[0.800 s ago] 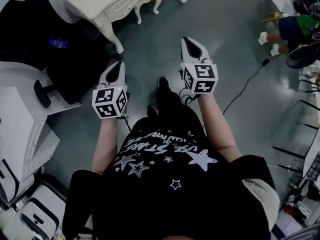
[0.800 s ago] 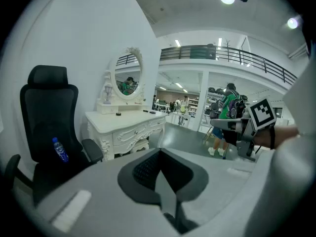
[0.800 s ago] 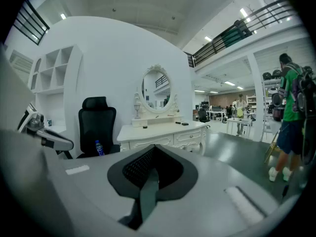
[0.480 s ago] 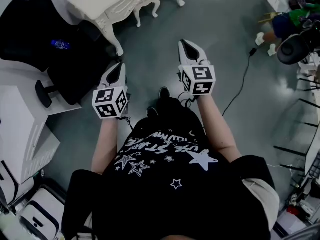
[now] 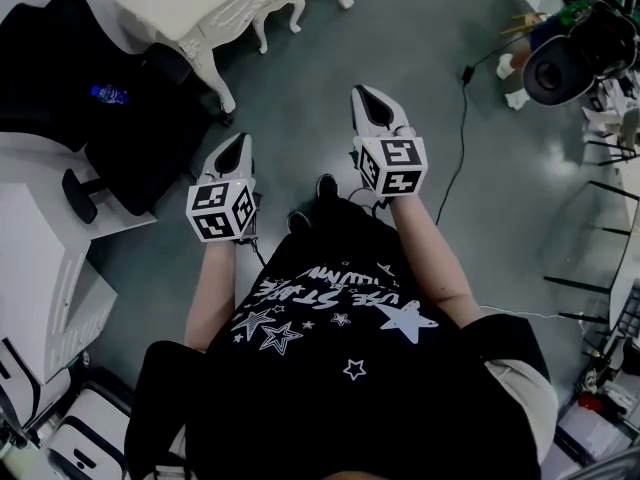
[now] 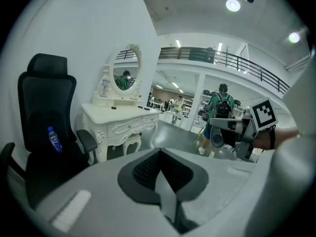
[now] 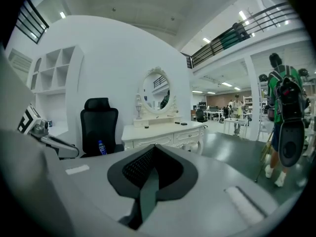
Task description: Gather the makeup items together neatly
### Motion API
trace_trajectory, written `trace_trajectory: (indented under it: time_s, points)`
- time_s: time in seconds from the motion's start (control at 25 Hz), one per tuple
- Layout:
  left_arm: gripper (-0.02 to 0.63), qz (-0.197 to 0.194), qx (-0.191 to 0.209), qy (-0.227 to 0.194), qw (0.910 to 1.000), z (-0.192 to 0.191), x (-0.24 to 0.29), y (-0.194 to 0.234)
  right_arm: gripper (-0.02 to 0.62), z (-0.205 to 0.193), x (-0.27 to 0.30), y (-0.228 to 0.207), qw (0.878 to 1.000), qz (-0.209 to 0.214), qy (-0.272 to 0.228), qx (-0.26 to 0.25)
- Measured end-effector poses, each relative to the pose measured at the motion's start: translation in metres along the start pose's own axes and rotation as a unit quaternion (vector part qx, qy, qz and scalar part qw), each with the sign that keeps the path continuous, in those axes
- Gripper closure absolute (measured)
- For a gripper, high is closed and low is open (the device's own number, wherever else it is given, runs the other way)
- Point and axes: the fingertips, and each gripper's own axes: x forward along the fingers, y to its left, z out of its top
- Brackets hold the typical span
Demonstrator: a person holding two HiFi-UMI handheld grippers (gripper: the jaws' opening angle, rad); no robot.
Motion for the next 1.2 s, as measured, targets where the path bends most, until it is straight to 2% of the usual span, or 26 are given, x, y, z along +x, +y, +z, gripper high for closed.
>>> trace_trajectory:
  time_s: [0.24, 0.28, 0.36, 0.48, 0.6, 0.84, 1.2]
  points:
    - [0.606, -0.002, 0.011, -0.016, 0.9998, 0.018, 0.006, -0.003, 0.554, 0.012, 0.005, -0.012, 1.000, 0.004, -0.021, 0.021]
    - [0.606, 0.000, 0.011, -0.018, 0.9998, 0.020, 0.008, -0.001, 0.506, 0.011, 0.010, -0.011, 1.000, 0.011, -0.017, 0.021]
    - [0.606, 0.004, 0.010, -0.018, 0.9998, 0.022, 0.012, 0.002, 0.357, 0.007, 0.020, -0.009, 0.999, 0.030, -0.003, 0.026]
    - [0.606, 0.015, 0.007, -0.012, 0.9998, 0.022, 0.021, 0.005, 0.237, -0.001, 0.038, -0.013, 0.998, 0.055, 0.017, 0.040]
    - [0.606, 0.034, 0.000, -0.008, 0.9994, 0.026, 0.039, 0.009, 0.173, -0.010, 0.064, -0.026, 0.995, 0.076, 0.034, 0.054]
    - [0.606, 0.083, -0.014, 0.002, 0.9965, 0.046, 0.106, 0.022, 0.163, -0.018, 0.140, -0.073, 0.990, 0.114, 0.057, 0.066]
    - [0.606, 0.142, -0.030, -0.023, 0.9891, 0.121, 0.218, 0.013, 0.164, 0.019, 0.249, -0.165, 0.979, 0.178, 0.071, 0.071]
